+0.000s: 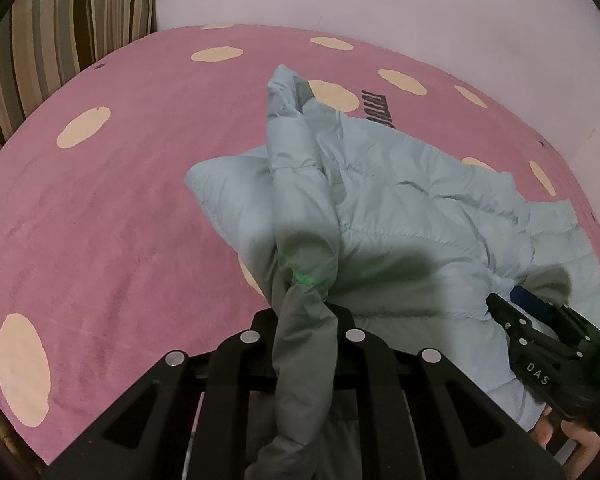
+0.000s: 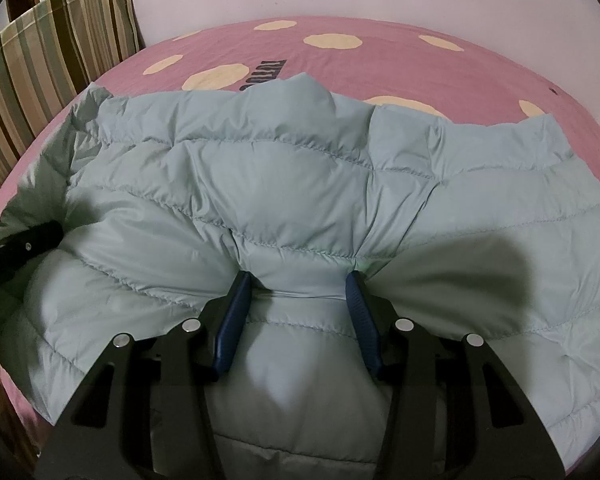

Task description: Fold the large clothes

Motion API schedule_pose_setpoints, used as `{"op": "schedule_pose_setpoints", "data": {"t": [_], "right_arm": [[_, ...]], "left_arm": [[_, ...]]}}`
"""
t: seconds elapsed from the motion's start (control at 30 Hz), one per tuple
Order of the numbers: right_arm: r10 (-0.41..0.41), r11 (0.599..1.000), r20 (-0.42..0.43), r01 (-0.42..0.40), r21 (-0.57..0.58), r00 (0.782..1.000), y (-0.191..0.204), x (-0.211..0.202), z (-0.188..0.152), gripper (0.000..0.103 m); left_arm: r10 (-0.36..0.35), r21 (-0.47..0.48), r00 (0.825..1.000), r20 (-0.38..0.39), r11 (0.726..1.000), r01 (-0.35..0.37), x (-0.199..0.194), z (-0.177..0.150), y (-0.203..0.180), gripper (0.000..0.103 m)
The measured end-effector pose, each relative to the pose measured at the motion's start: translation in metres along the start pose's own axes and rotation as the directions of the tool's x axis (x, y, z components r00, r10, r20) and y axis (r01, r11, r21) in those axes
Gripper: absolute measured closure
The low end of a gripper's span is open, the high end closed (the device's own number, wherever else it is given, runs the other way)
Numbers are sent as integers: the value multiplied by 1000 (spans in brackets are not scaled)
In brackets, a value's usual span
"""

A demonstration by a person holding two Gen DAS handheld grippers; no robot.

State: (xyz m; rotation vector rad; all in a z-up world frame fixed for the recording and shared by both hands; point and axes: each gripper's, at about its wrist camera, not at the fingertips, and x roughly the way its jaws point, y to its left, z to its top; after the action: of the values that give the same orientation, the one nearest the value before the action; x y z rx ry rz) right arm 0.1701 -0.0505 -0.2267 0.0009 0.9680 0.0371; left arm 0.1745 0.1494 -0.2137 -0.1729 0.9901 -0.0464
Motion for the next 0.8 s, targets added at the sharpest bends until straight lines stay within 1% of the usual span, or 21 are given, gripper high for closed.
{"op": "schedule_pose_setpoints", "data": {"t": [0.17, 0.37, 0.63, 0.8], "right_arm": [[-4, 1000, 2, 4, 0, 1000, 1, 0, 0, 54], [-5, 1000, 4, 5, -1, 1000, 1, 0, -1, 54], [-4, 1000, 8, 4, -2, 1000, 1, 0, 0, 54], [0, 1000, 21, -1, 4, 1000, 0, -5, 0, 54]], "left_arm": [[2, 1, 1000, -2, 1000, -2, 4, -1, 1, 93], [8, 9, 1000, 12, 1000, -8, -2, -2, -2, 93], [34, 18, 999, 14, 999, -34, -5, -4, -7, 93], [58, 33, 998, 28, 998, -59, -14, -2, -13, 93]]}}
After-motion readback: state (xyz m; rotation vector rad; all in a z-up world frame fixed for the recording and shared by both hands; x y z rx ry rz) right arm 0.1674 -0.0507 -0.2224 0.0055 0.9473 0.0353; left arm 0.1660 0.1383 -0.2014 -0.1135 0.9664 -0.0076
